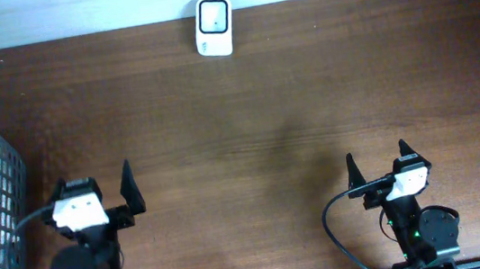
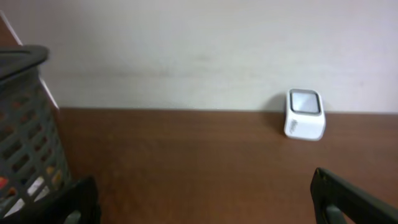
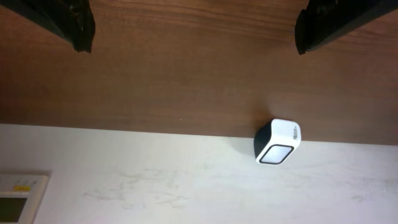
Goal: Scan the item barcode
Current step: 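Reach the left gripper into the gray basket and grasp the white tube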
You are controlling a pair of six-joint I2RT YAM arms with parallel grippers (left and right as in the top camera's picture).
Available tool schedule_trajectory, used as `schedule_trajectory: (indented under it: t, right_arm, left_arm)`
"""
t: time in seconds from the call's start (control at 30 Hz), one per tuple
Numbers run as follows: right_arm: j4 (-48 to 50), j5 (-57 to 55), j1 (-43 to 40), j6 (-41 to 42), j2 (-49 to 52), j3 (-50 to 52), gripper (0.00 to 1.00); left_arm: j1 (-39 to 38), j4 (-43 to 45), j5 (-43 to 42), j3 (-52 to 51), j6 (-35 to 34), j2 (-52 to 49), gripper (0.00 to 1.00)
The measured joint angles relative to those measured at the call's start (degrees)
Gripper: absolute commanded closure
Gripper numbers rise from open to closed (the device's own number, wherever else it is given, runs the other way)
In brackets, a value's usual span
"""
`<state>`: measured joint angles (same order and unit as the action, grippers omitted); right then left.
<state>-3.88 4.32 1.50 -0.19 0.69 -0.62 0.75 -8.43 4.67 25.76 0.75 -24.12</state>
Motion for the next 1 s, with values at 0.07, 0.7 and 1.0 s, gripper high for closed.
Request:
schedule_trajectory:
  t: [0.07,0.7,1.0]
  right_arm:
    - [0.00,0.00,0.00,0.00,0.00,0.00,0.02]
    - [0.00,0.00,0.04,0.00,0.00,0.00,0.02]
    - [0.00,0.00,0.04,0.00,0.00,0.00,0.02]
  left_arm:
    - [0.00,-2.84,-0.94,4.81,0.17,-4.17,0.01]
    - [0.00,-60.19,-10.99,85.90,0.37,-62.55,0.01]
    - [12.26,-51.32,-2.64,87.43,-5.79,-62.86,0.01]
